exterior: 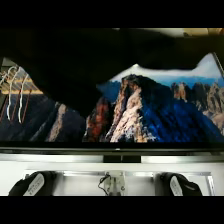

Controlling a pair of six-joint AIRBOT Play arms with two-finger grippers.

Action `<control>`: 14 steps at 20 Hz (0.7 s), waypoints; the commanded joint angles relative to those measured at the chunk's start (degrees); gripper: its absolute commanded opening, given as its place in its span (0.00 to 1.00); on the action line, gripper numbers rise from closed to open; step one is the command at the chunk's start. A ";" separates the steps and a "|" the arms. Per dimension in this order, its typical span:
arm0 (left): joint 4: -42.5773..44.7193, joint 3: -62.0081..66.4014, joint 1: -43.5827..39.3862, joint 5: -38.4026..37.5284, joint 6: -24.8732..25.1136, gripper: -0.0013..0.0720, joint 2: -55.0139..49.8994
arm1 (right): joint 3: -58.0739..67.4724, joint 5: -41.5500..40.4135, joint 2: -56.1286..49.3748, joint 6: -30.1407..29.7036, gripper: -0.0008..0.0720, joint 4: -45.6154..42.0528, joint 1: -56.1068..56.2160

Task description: Fold the shirts.

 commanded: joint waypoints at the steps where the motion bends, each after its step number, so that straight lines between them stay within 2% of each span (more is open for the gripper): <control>1: 9.77 16.24 9.27 -2.36 -9.70 0.06 3.17 | 15.32 -3.61 5.86 14.43 0.11 -17.53 -0.02; 4: 7.72 10.82 10.56 -8.87 -11.80 0.06 6.45 | 16.09 7.19 8.39 19.63 0.11 -22.08 -0.02; 7: 5.14 5.53 10.56 -11.43 -11.72 0.06 8.37 | 16.09 18.67 8.46 19.54 0.11 -21.94 0.00; 11: 5.14 5.44 10.56 -12.17 -8.02 0.06 9.86 | 16.09 21.70 10.78 19.34 0.11 -25.62 0.00; 14: 5.16 5.33 10.58 -20.11 -8.11 0.06 10.03 | 16.09 27.10 12.15 19.56 0.11 -32.74 0.00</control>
